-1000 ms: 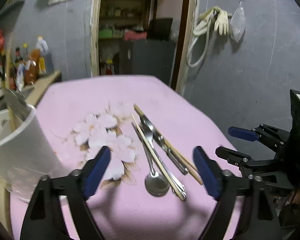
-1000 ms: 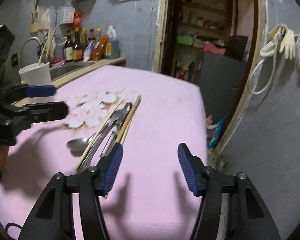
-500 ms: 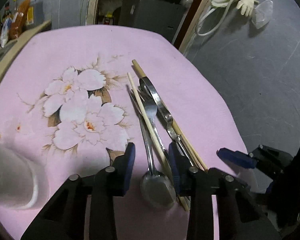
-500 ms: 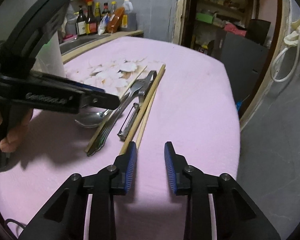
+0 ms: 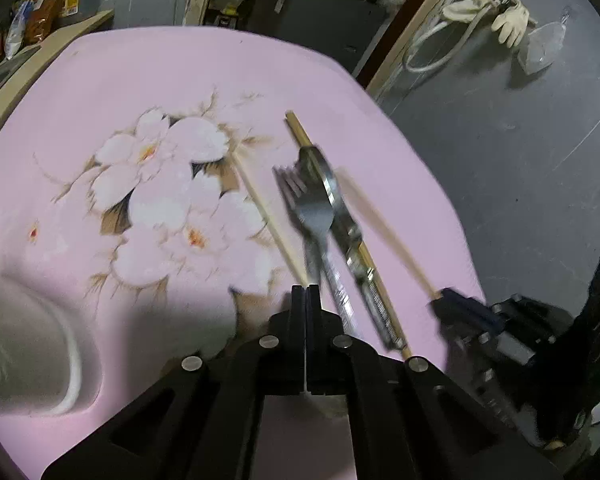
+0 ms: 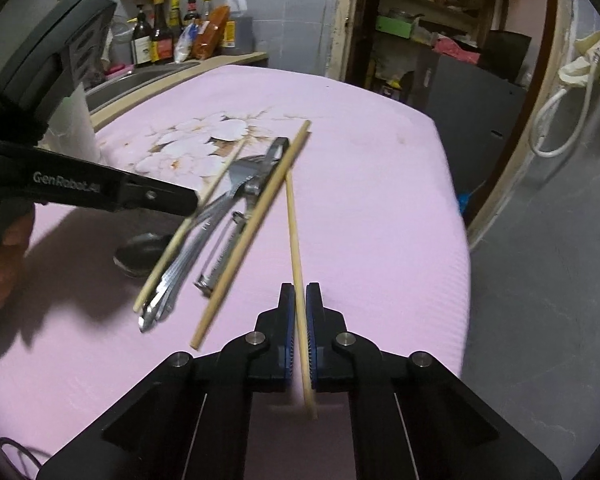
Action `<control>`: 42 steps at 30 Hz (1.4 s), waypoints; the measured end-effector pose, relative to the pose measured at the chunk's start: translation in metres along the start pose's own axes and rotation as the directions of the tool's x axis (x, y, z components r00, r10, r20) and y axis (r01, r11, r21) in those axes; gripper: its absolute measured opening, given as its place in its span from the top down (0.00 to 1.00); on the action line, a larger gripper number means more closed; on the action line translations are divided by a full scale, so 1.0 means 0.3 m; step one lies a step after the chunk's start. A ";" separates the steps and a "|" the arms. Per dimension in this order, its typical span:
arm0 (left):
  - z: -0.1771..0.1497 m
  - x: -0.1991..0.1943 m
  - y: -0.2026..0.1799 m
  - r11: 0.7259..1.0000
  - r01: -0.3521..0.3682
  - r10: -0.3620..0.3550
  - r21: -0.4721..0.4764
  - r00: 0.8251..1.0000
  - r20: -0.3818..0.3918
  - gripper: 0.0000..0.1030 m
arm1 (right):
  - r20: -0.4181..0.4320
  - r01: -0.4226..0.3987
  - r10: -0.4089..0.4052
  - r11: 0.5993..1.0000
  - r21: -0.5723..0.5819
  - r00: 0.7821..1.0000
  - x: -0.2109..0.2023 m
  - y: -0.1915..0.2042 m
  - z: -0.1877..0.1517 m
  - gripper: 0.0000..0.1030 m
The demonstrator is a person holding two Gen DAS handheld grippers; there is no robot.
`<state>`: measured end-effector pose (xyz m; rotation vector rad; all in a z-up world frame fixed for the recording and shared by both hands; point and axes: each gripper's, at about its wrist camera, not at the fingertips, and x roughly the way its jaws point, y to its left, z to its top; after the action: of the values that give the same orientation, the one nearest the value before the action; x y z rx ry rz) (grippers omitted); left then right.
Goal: Organize utensils
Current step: 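Grasp a steel fork with the left tool while the right tool grasps a chopstick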
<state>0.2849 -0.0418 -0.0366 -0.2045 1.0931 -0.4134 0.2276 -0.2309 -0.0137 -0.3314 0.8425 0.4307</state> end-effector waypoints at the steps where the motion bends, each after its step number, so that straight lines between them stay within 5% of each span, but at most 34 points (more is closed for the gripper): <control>1: -0.002 0.005 -0.003 1.000 0.004 -0.005 -0.011 1.000 -0.022 1.00 | -0.004 0.014 -0.014 1.000 0.003 1.000 -0.012 -0.008 -0.012 0.98; 7: 0.002 -0.044 0.019 0.998 0.054 -0.054 -0.033 0.998 0.023 1.00 | -0.036 0.018 -0.017 0.999 0.033 0.999 -0.057 -0.056 -0.037 0.98; 13: 0.036 -0.049 0.011 0.999 0.024 -0.023 -0.048 0.999 0.039 0.98 | -0.046 -0.026 0.029 0.997 0.070 0.999 -0.017 -0.082 0.014 0.92; 19: 0.100 0.015 0.028 0.993 -0.001 0.002 -0.118 1.000 0.009 0.91 | -0.056 -0.073 0.077 0.995 0.070 0.996 0.055 -0.094 0.101 0.90; 30: 0.147 0.054 0.040 0.990 -0.002 -0.003 -0.140 0.999 -0.038 0.94 | -0.096 -0.114 0.126 0.986 0.120 0.987 0.155 -0.117 0.208 0.88; 37: 0.094 -0.003 0.003 0.994 0.027 -0.028 -0.104 1.000 -0.003 0.98 | -0.004 -0.156 0.161 0.962 0.224 0.987 0.092 -0.148 0.161 0.97; 42: 0.032 -0.116 -0.064 0.999 0.037 -0.036 -0.003 0.990 0.136 0.98 | 0.156 -0.180 0.142 0.947 0.266 0.978 -0.041 -0.136 0.119 0.97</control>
<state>0.2754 -0.0449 0.0032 -0.2548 0.9582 -0.4233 0.2634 -0.2533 0.0226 0.0287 0.7884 0.4743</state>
